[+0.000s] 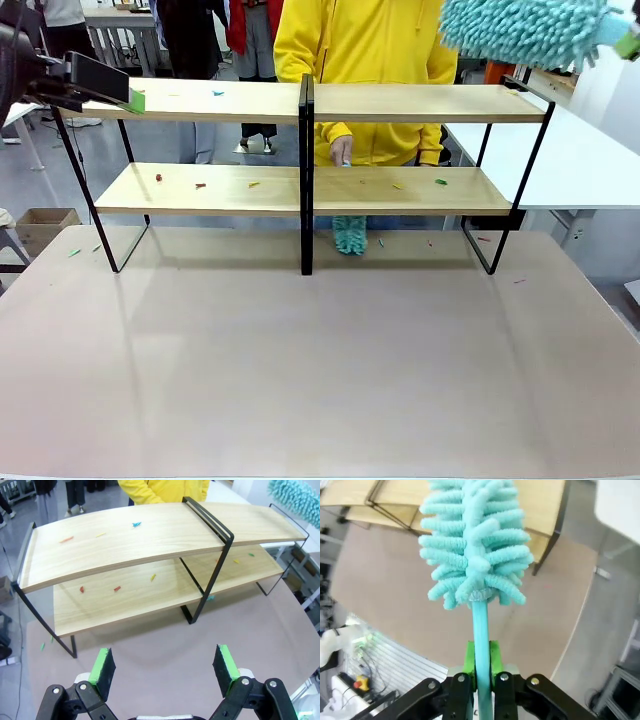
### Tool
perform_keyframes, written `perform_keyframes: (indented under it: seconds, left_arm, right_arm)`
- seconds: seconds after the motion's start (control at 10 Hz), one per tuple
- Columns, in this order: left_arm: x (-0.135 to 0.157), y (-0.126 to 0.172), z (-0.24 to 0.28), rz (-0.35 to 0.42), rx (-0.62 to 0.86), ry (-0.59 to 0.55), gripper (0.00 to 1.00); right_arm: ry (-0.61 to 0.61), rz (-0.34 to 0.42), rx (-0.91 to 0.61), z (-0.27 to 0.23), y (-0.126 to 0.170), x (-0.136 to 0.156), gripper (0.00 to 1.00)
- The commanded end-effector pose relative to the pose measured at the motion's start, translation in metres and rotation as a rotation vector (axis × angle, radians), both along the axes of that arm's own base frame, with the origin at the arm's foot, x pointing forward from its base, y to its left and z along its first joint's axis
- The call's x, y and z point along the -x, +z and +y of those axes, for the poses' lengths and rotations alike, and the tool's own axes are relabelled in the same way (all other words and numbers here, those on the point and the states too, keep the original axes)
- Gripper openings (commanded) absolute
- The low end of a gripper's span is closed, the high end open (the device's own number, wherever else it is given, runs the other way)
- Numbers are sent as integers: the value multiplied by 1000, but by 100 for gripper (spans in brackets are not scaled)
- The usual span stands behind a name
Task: Clean the shelves.
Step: Clean a randomly selected level of the Shelf with the Duster.
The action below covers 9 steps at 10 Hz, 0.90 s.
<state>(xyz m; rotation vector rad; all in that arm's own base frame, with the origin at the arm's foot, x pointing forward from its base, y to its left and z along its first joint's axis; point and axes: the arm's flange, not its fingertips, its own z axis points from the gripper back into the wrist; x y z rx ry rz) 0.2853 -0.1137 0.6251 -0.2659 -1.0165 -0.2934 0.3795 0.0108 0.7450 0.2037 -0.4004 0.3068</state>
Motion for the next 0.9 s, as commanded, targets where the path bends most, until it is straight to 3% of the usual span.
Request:
perform_keyframes:
  seconds: [0.0,0.1,0.2,0.3,0.5,0.6,0.8]
  left_arm:
    - [0,0,0,-1,1,-1,100]
    - [0,0,0,-1,1,-1,100]
    - [0,0,0,-1,1,-1,100]
    - [0,0,0,-1,1,-1,100]
    - [0,0,0,-1,1,-1,100]
    - [0,0,0,-1,1,-1,100]
    - [0,0,0,-1,1,-1,100]
  right_arm:
    - [-127,11,122,26,-12,4,12]
    - [-160,-7,135,42,-20,7,12]
    - [-80,-124,155,47,-15,11,12]
    - [-94,5,116,38,-10,0,12]
    - [-81,-31,139,50,-13,4,12]
    - [-182,-13,200,65,-18,-4,12]
    - [-340,-72,217,84,-25,-5,12]
